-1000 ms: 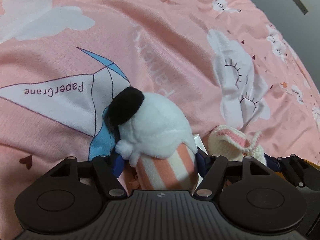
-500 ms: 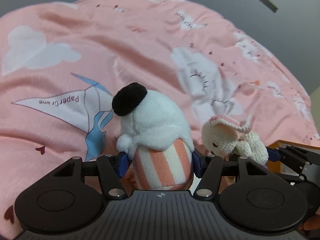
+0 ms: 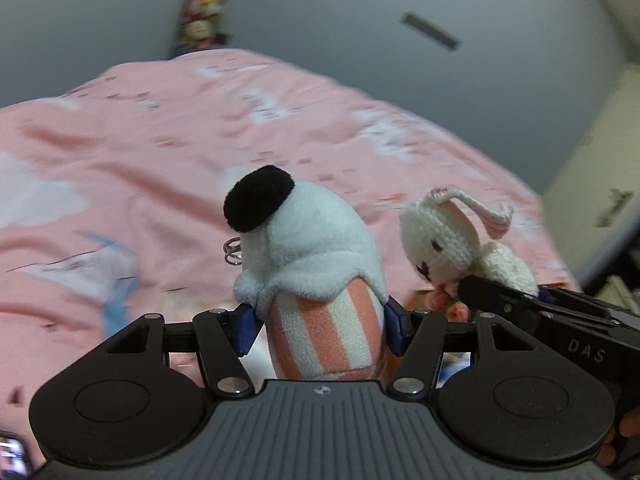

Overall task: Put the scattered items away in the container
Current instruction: 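Grasp the striped white plush with the left gripper while the right grasps the crocheted bunny, then lower both plush toys into the shoebox and open both grippers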

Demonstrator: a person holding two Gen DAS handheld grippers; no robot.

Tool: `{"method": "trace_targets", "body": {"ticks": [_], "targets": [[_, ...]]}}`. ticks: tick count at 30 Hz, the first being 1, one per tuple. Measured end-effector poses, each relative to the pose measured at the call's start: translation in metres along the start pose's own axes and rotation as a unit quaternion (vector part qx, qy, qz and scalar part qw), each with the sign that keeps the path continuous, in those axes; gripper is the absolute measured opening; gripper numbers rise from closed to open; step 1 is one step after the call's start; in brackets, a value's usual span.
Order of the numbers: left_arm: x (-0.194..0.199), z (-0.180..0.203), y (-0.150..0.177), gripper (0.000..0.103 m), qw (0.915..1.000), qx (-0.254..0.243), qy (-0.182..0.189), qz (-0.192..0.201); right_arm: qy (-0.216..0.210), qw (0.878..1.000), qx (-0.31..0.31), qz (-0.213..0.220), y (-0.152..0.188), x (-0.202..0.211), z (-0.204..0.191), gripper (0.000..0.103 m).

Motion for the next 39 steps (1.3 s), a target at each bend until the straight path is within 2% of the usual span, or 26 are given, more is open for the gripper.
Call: {"method": "trace_targets", "body": {"ticks": [6,9,17,24,29,39], "targets": [[-0.010,0.061,0.004,0.069,0.9951,-0.021,0.096,0.005,0.064,0.996,-0.040,0.046,-0.017,0.060,0.044,0.052],[-0.022,0.087,0.009,0.069,0.9911,-0.026,0.131,-0.001,0.106,0.991,-0.050,0.060,-0.018,0.083,0.067,0.052],[-0.064,0.147,0.040,0.069,0.9774,-0.036,0.203,-0.045,0.180,0.978,-0.093,0.051,-0.002,0.106,0.118,0.052],[-0.099,0.178,0.069,0.069,0.9717,-0.050,0.214,-0.086,0.229,0.966,-0.114,0.024,0.024,0.106,0.152,0.052],[-0.119,0.189,0.087,0.069,0.9702,-0.058,0.204,-0.117,0.252,0.959,-0.128,-0.001,0.044,0.094,0.163,0.052],[-0.161,0.177,0.107,0.069,0.9662,-0.021,0.180,-0.183,0.285,0.943,-0.166,-0.039,0.071,0.067,0.187,0.052]]}}
Point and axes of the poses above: each gripper's, at about its wrist camera, not at the fingertips, and x roughly against the way its jaws point, z to its right, y to its underside, the point moved 3 cm from there along -x, roughly the way its jaws point, and after that the axes turned 12 degrees about z, right-handed, at the moved point
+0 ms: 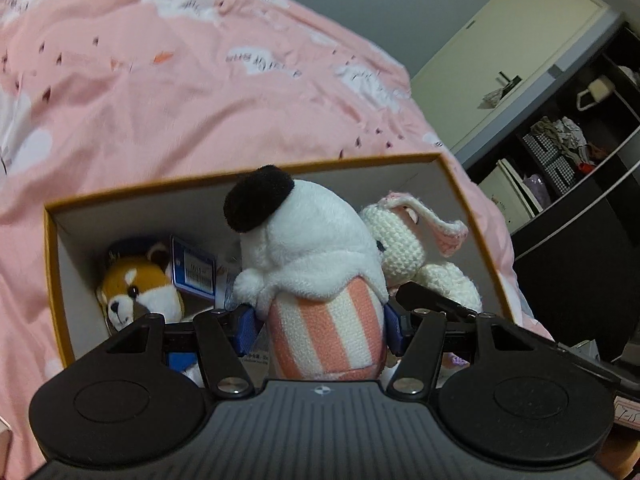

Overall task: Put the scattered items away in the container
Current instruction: 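Lower both plush toys into the shoebox and open both grippers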

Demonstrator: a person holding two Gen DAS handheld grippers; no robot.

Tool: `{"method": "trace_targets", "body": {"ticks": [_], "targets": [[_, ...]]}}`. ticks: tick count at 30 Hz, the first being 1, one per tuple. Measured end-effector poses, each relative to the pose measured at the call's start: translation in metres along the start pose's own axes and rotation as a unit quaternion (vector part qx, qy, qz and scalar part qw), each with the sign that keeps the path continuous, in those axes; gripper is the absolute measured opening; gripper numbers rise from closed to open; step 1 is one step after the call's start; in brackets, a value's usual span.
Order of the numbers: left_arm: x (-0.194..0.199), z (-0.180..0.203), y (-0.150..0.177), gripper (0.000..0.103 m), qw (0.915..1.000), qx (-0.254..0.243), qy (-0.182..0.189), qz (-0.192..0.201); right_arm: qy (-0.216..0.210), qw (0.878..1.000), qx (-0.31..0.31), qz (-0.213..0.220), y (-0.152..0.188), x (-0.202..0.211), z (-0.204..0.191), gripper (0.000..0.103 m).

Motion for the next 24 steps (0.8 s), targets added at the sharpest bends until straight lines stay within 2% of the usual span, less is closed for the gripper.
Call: {"method": "trace_targets", "body": {"ticks": [15,24], "targets": [[-0.034,-0.024,0.012,0.071,0.9977,0.037,-0.017,-0.054,0.024,0.998,-0.019,-0.053,0.018,-0.026,0.013,0.052],[-0.036,-0.029,0.016,0.073,0.9969,0.045,-0.018,-0.062,0.027,0.997,-0.018,-0.073,0.018,-0.031,0.015,0.056]]}}
Point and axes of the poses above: each gripper's, at about its wrist camera, not at the fingertips, and x roughly against the way its jaws point, z to its right, y to its underside, the point moved 3 cm from there along -x, roughly the way its jaws point, and after that the axes turned 12 degrees about z, right-handed, at the moved point
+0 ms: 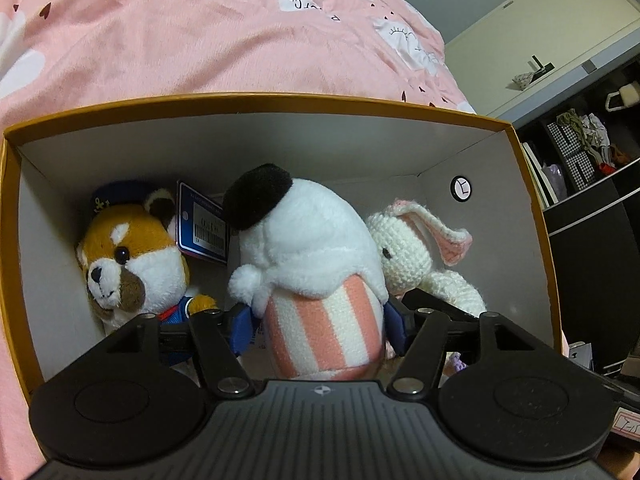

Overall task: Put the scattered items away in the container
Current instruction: 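Lower both plush toys into the shoebox and open both grippers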

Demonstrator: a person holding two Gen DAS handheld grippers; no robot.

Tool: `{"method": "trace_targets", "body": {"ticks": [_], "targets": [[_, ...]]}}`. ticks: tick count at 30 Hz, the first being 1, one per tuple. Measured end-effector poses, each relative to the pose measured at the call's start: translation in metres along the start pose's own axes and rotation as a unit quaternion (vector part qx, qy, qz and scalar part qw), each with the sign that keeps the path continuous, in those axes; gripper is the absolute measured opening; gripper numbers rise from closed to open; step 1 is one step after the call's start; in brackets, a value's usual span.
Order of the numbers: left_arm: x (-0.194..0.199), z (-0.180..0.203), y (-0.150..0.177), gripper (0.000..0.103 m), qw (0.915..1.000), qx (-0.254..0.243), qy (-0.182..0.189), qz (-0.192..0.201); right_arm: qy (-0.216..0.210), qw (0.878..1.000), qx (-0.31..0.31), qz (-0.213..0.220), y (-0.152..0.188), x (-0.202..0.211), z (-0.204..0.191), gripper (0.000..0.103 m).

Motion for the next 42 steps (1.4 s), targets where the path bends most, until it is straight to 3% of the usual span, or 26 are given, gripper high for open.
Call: {"method": "trace_targets", "body": {"ticks": [8,16,19,21,24,36,42], "targets": [[0.009,-0.001,-0.003,0.081,0.9999,0.009,0.007,0.010,-0.014,1.000,-0.016,-0.020,0.000,-0.003,0.005,0.063],[0.023,0.000,-0.011,0.081,0.9993,0.016,0.024,0.024,-0.024,0.999,-0.016,-0.016,-0.007,0.006,0.005,0.067],[0.029,-0.002,-0.010,0.073,0.9992,0.018,0.030,0.021,-0.025,0.999,-0.016,-0.024,-0.006,0.007,0.006,0.063],[0.029,-0.002,-0.009,0.062,0.9992,0.018,0.032,0.015,-0.027,0.999,-0.022,-0.029,-0.005,0.005,0.006,0.060],[0.027,-0.002,-0.008,0.059,0.9990,0.022,0.037,0.010,-0.027,0.999,-0.031,-0.025,-0.007,0.003,0.005,0.057],[0.025,-0.013,-0.015,0.057,0.9984,0.028,-0.008,0.049,-0.080,0.994,-0.057,-0.038,-0.021,-0.020,-0.017,0.049],[0.023,-0.016,-0.012,0.056,0.9987,0.018,-0.027,0.040,-0.095,0.993,-0.046,-0.045,-0.013,-0.028,-0.026,0.048]]}}
Point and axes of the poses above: each gripper's, at about its wrist camera, not at the fingertips, and x roughly against the way its jaws point, z to its right, y to its underside, the point moved 3 cm from there along -x, roughly the way its jaws point, and after that the axes turned 12 degrees about z, right-handed, at the moved point
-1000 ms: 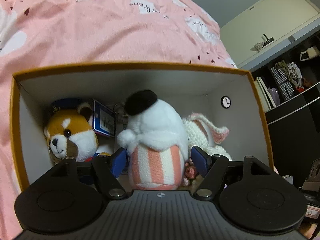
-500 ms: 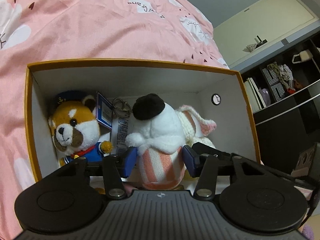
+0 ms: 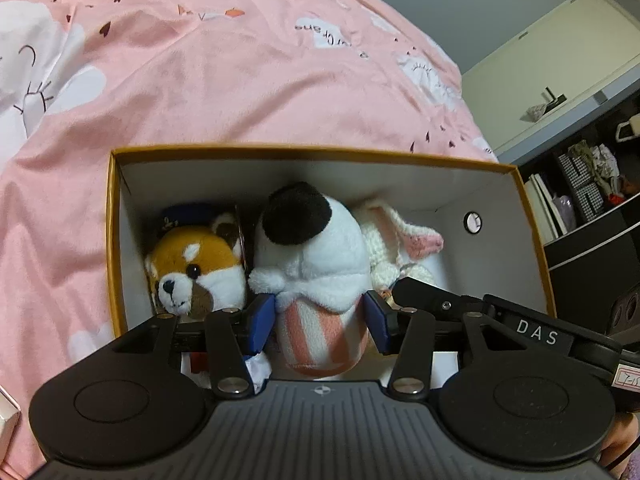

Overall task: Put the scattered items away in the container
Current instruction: 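Lower both plush toys into the shoebox and open both grippers, then withdraw both grippers and reach toward the pink selfie stick and white box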

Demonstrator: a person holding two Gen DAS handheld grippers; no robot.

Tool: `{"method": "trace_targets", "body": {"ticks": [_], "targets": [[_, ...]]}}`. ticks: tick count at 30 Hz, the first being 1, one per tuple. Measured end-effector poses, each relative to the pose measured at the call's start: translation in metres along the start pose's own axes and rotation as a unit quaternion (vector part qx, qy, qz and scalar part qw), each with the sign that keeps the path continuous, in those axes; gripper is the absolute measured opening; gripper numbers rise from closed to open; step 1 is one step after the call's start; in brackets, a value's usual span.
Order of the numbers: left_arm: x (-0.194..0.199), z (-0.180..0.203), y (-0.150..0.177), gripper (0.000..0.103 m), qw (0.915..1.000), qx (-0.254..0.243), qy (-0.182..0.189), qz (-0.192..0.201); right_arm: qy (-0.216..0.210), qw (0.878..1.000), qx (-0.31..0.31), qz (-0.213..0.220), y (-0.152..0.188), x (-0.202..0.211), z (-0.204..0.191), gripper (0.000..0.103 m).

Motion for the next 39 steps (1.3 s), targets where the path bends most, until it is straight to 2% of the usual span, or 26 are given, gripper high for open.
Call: {"method": "trace_targets", "body": {"ticks": [4,11,15,23,32,39], "targets": [[0.000,0.004,0.002,0.057,0.9998,-0.017,-0.008,0.004,0.006,1.000,0.018,0.003,0.003,-0.001,-0.005,0.048],[0.009,0.004,0.002,0.061,0.9996,-0.023,-0.012,0.009,-0.001,1.000,0.016,0.012,0.004,0.008,-0.004,0.057],[0.019,0.006,0.000,0.071,0.9995,-0.023,-0.009,0.021,0.013,0.999,0.029,0.028,0.003,0.015,-0.007,0.068],[0.051,0.018,-0.002,0.074,0.9972,-0.047,-0.020,0.055,0.016,0.996,0.062,0.066,0.006,0.049,-0.018,0.072],[0.110,0.032,0.005,0.074,0.9831,-0.102,-0.080,0.129,-0.004,0.982,0.116,0.146,0.017,0.097,-0.051,0.086],[0.156,0.035,0.014,0.074,0.9663,-0.129,-0.127,0.183,-0.010,0.966,0.175,0.192,0.036,0.123,-0.083,0.086]]}}
Point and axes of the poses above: each gripper's, at about its wrist camera, not at the fingertips, and x roughly against the way its jaws point, z to its right, y to its underside, the point moved 3 cm from there along -x, roughly the way its jaws point, and after that the axes turned 12 degrees about z, right-handed, at the moved point
